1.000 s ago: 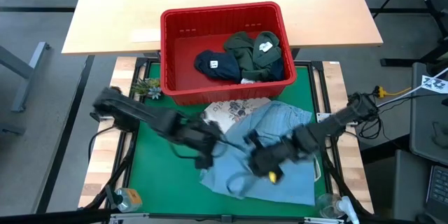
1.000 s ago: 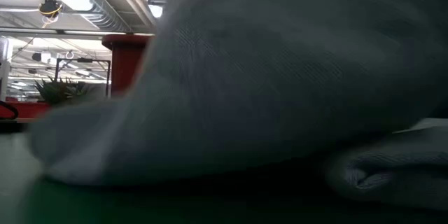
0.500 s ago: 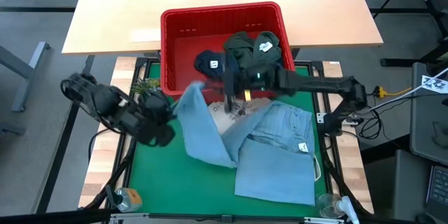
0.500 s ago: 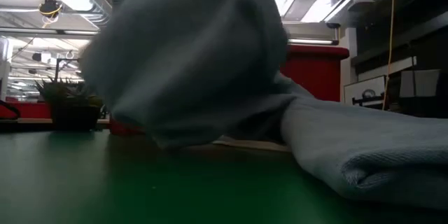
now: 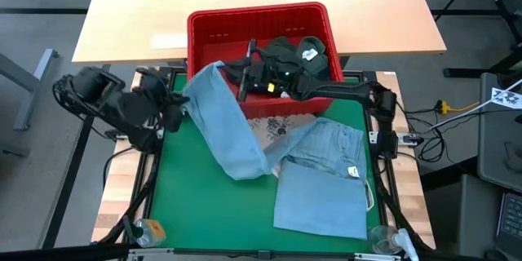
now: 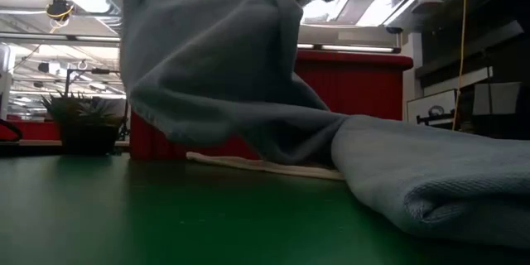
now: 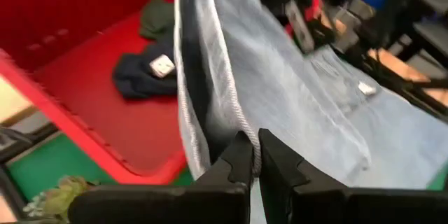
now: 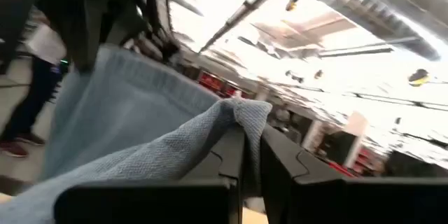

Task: Fold laundry
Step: Fold the light blue pants

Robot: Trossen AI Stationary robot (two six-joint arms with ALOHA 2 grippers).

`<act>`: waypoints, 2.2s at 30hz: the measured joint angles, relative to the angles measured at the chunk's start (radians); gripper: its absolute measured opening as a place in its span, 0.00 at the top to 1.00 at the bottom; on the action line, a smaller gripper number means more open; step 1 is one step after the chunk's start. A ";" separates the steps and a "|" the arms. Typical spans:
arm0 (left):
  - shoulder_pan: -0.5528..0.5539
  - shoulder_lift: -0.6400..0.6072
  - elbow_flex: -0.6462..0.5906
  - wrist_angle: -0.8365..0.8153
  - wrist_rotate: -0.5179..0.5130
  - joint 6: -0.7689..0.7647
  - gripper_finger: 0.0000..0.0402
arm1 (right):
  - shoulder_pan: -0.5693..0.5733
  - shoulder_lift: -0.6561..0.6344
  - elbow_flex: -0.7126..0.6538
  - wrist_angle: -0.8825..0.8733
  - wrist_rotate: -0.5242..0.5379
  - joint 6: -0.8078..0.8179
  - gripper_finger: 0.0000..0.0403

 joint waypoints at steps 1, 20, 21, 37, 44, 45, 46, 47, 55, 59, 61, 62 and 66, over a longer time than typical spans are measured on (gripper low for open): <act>0.021 -0.013 0.000 0.000 -0.001 0.012 0.99 | -0.001 0.015 0.000 0.016 0.023 0.000 0.93; 0.275 -0.113 0.000 0.001 0.017 0.172 0.99 | 0.002 0.063 0.000 -0.029 0.129 0.030 0.93; 0.286 -0.113 0.000 0.001 0.016 0.181 0.99 | 0.002 0.063 0.000 -0.034 0.144 0.030 0.92; 0.440 -0.124 -0.001 0.001 0.004 0.236 0.99 | 0.001 0.001 0.057 -0.337 0.442 0.050 0.40; 0.503 -0.165 -0.001 0.001 0.000 0.240 0.99 | 0.030 -0.203 0.061 -0.943 0.244 0.052 0.41; 0.507 -0.171 -0.001 0.001 0.000 0.240 0.99 | 0.036 -0.227 0.060 -1.020 0.218 0.057 0.42; 0.511 -0.176 -0.001 0.001 0.000 0.243 0.99 | 0.038 -0.251 0.060 -1.099 0.193 0.067 0.42; 0.513 -0.181 -0.001 0.001 0.001 0.251 0.99 | 0.046 -0.273 0.060 -1.161 0.171 0.083 0.43; 0.517 -0.207 -0.055 0.001 0.005 0.290 0.99 | 0.173 -0.360 0.060 -1.624 0.098 0.206 0.44; 0.517 -0.231 -0.143 0.001 0.005 0.290 0.99 | 0.277 -0.363 0.025 -1.781 0.098 0.257 0.44; 0.517 -0.246 -0.188 0.001 0.005 0.289 0.99 | 0.326 -0.363 -0.032 -1.792 0.098 0.291 0.44; 0.517 -0.251 -0.207 0.001 0.005 0.289 0.99 | 0.350 -0.361 -0.065 -1.797 0.104 0.317 0.44; 0.517 -0.259 -0.258 0.001 0.006 0.289 0.99 | 0.416 -0.361 -0.184 -1.798 0.193 0.431 0.44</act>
